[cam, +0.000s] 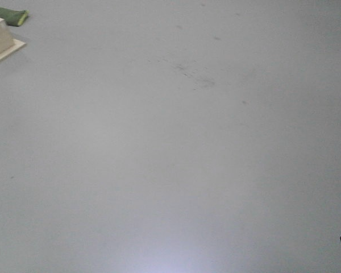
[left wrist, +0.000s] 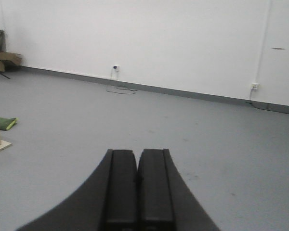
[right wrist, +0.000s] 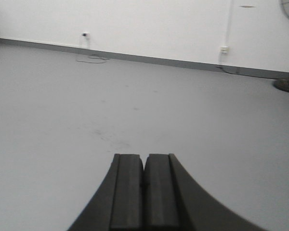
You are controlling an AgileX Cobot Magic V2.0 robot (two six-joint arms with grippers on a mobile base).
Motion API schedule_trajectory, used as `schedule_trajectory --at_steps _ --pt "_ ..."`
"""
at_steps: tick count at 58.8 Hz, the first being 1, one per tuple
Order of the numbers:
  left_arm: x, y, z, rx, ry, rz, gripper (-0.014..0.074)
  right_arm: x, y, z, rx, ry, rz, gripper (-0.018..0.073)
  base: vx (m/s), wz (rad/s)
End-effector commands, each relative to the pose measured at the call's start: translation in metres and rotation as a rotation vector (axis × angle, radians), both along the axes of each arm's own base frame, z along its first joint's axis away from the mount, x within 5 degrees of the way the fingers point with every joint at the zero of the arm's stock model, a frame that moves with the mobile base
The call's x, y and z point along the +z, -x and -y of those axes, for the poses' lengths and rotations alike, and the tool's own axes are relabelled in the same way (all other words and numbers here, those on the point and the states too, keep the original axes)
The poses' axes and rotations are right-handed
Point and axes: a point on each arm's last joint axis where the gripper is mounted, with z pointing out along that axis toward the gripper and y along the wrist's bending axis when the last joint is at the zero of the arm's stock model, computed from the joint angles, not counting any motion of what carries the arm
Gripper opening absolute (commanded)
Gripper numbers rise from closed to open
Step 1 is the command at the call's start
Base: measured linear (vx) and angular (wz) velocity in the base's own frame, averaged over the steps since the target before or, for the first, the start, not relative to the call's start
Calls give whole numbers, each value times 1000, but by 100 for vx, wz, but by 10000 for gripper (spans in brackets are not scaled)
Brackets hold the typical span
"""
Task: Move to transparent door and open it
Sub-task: 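Drive the base across the grey floor toward the glass door, then drive up to the glass door and stop facing its grey handle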
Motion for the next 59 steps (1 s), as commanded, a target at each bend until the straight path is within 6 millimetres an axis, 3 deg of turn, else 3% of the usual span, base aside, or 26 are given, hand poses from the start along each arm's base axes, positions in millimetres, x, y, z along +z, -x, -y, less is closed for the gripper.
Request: schedule_trajectory --at_steps 1,59 --pt "-2 0 -1 5 22 65 -6 4 0 0 -2 16 84 -8 48 47" --pt "-2 0 -1 5 22 65 -6 4 0 0 -2 16 81 -8 51 57"
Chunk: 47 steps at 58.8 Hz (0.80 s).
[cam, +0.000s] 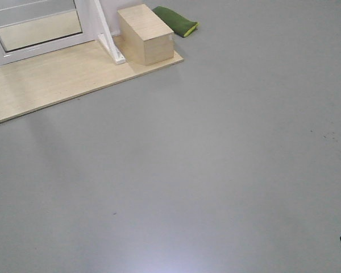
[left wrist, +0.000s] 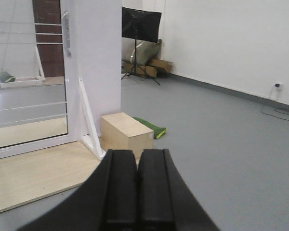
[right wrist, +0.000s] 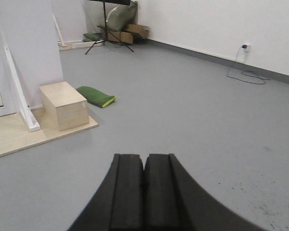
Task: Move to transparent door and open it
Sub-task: 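Drive up to the glass door and stop facing its grey handle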
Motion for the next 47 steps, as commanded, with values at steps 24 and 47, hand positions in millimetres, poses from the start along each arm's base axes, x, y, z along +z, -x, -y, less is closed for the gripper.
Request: schedule_trajectory --at_steps 24,47 --pt "-2 0 -1 5 22 65 -6 4 0 0 -2 16 82 -8 56 36" --pt "-2 0 -1 5 22 65 -6 4 0 0 -2 16 82 -8 60 29"
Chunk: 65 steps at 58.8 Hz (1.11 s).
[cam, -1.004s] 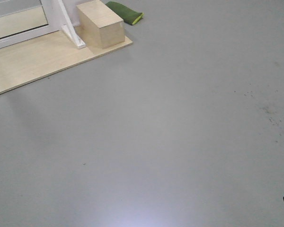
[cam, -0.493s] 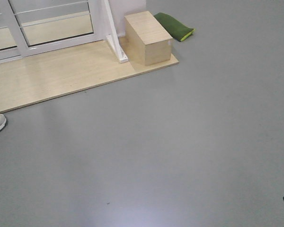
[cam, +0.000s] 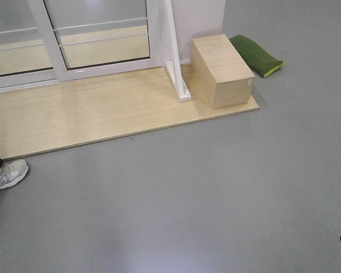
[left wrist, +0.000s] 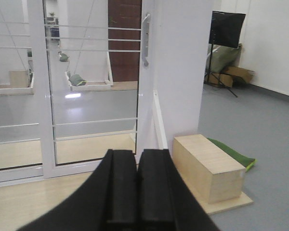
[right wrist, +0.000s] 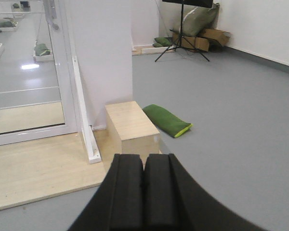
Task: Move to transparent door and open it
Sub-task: 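Drive up to the glass door and stop facing its grey handle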
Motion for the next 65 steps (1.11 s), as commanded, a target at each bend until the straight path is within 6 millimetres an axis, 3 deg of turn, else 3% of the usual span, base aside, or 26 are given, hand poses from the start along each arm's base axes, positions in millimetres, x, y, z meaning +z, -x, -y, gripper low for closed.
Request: schedule_trajectory --at_steps 1,65 --pt "-2 0 -1 5 22 65 -6 4 0 0 -2 16 82 -8 62 28" --pt "-2 0 -1 5 22 65 -6 4 0 0 -2 16 84 -8 56 17"
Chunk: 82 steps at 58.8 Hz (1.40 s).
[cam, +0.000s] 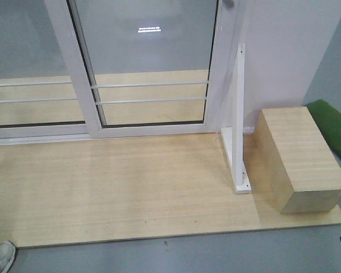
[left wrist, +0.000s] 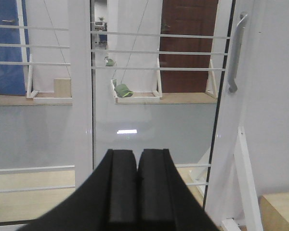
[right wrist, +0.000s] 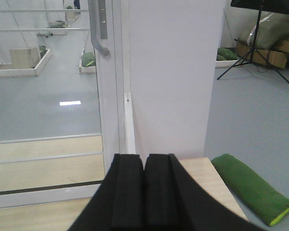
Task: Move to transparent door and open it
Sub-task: 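Drive up to the glass door and stop facing its grey handle, then move the right gripper toward the grey vertical door handle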
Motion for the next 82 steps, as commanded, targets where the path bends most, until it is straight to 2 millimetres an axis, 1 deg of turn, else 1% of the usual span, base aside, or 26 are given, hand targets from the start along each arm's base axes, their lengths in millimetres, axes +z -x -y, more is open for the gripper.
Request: schedule_trajectory --at_steps 1,42,82 --pt "-2 0 -1 5 22 65 -6 4 0 0 -2 16 84 -8 48 12" --pt "-2 0 -1 5 22 65 -6 4 0 0 -2 16 84 -8 40 8" --pt "-2 0 -1 5 22 65 -6 4 0 0 -2 16 83 -8 25 0"
